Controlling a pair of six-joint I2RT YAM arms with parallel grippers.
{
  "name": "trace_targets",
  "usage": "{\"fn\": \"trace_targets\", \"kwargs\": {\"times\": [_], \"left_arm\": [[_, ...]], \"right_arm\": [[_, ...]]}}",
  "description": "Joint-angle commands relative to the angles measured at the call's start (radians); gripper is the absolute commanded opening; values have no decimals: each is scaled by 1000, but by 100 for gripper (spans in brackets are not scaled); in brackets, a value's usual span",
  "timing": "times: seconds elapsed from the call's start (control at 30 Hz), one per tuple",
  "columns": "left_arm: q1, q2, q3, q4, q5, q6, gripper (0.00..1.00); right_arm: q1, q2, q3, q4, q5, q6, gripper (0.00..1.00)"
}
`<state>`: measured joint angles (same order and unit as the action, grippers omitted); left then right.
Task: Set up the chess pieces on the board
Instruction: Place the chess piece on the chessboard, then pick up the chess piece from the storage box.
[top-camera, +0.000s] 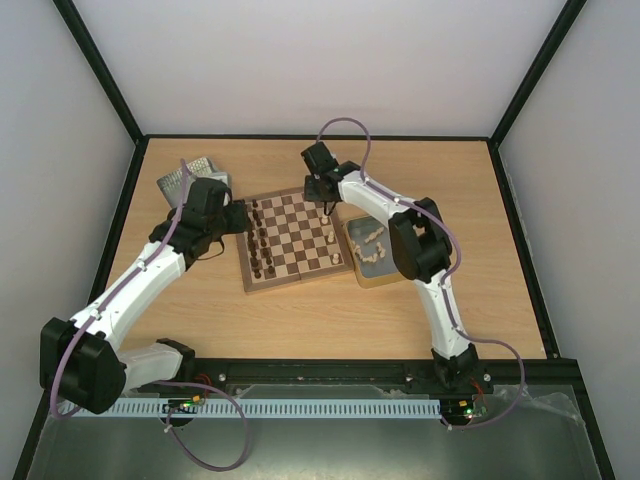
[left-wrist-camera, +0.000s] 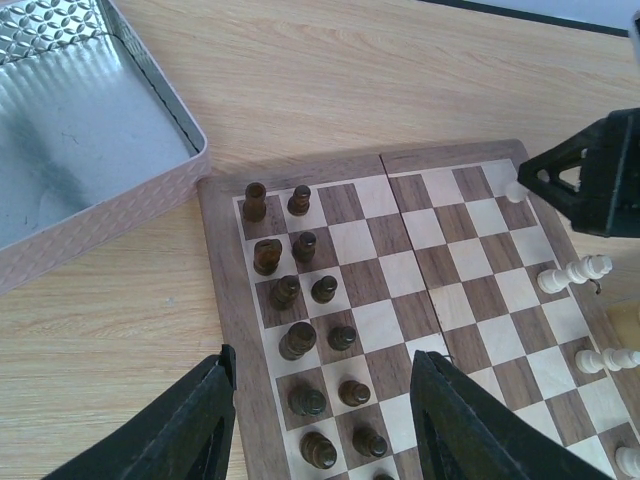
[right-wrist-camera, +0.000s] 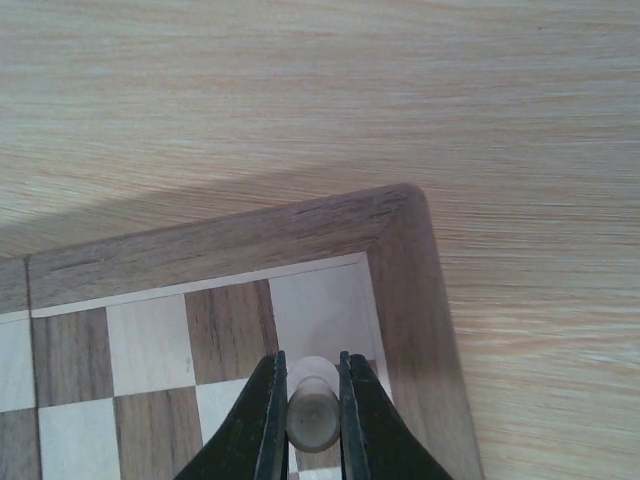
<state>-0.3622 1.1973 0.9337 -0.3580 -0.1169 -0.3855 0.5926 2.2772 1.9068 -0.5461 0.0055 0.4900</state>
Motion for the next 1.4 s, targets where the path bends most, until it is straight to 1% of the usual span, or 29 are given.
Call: {"fn": "trace_targets", "kwargs": {"times": [0.0,0.23,0.43,0.5,0.67,0.77,0.93,1.03,1.1,1.23,1.37], "left_arm": [[9,-12,-9,11,10,-4,51],[12,-12,-10,9,11,-3,51],[15,-13,-10,9,13,-4,51],[15,-13,-10,10,14,-4,51],[17,-11,-10,11,17,-4,51],[17,-12,-10,10,16,-3,51],[21,-18,-12,11,14,-6,51],[22,-27,-13,11,13,-9,51],[23,-33,-16,14,14,-9,51],[23,-45,-21,22,21,-10,51],[24,-47,-21,25,26,-10,51]], "right_arm": [[9,55,70,-55,33,-32,6],[11,125,135,-88,95,-39,7],[12,141,148,-93,93,-43,9],[13,135,153,-98,83,-45,14],[13,105,177,-99,67,-40,33],[13,74,188,-87,64,-29,35],[11,2,165,-75,84,10,36],[3,-108,49,-50,123,51,36],[-4,-212,-89,-7,158,90,35],[-16,-461,-431,119,239,192,34],[-36,-651,-681,151,290,281,32]]}}
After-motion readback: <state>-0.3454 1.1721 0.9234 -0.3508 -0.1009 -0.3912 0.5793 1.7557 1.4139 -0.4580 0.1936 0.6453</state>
